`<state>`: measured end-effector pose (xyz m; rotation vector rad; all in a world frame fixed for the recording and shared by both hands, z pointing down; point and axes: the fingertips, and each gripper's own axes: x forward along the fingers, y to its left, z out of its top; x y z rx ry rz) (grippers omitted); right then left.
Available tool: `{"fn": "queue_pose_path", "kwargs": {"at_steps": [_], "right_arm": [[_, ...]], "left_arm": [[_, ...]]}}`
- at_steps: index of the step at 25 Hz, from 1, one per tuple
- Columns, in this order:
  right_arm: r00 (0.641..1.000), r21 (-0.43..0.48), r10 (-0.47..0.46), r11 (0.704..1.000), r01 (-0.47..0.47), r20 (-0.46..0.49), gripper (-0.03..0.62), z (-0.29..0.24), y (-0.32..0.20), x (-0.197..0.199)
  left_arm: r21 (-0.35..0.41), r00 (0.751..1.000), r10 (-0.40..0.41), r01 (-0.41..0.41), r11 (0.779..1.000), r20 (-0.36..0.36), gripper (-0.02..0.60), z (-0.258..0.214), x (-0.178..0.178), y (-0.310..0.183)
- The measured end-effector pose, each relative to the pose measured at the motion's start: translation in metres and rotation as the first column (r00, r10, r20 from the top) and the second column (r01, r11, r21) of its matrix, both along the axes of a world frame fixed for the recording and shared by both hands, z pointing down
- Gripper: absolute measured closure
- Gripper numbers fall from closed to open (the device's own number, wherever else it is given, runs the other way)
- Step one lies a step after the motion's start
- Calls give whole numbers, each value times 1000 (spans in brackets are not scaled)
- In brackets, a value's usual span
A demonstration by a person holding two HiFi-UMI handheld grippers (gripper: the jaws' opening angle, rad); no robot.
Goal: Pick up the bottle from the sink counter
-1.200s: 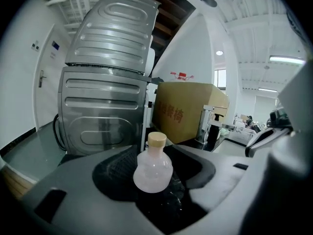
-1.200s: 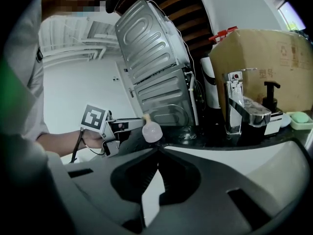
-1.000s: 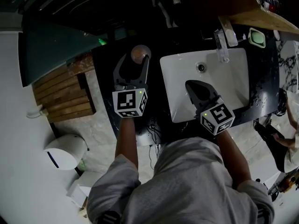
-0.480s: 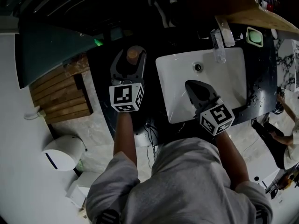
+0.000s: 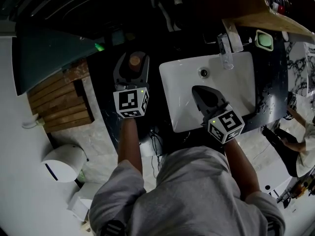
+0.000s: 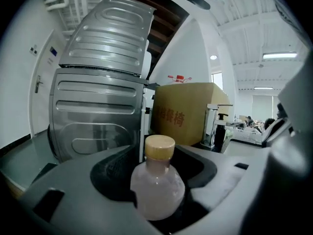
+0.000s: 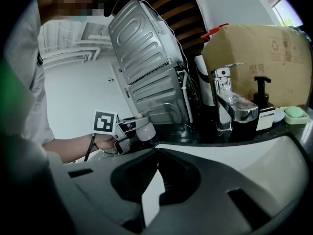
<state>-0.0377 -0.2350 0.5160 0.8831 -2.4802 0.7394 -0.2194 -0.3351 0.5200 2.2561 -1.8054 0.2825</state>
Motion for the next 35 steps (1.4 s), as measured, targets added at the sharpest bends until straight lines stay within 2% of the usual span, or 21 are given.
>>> {"fn": "queue_pose_path", "kwargs": {"at_steps": [18, 23, 26, 35], "right_arm": [[1000, -23, 6, 1000, -5, 24, 585, 2, 1, 3], [1000, -26, 3, 1000, -2, 27, 585, 2, 5, 7], [999, -22, 4, 1000, -3, 33, 585, 0, 7, 8], [999, -14, 17, 1000, -17, 51, 585, -2, 12, 15]], "left_arm": [[-14, 996, -40, 41, 999, 76, 353, 0, 0, -3], [-30, 995, -22, 26, 999, 102, 401, -2, 3, -1], [-27, 995, -46, 48, 998, 93, 442, -5, 2, 1], [-47, 994, -73, 76, 996, 76, 448, -6, 1, 10]]}}
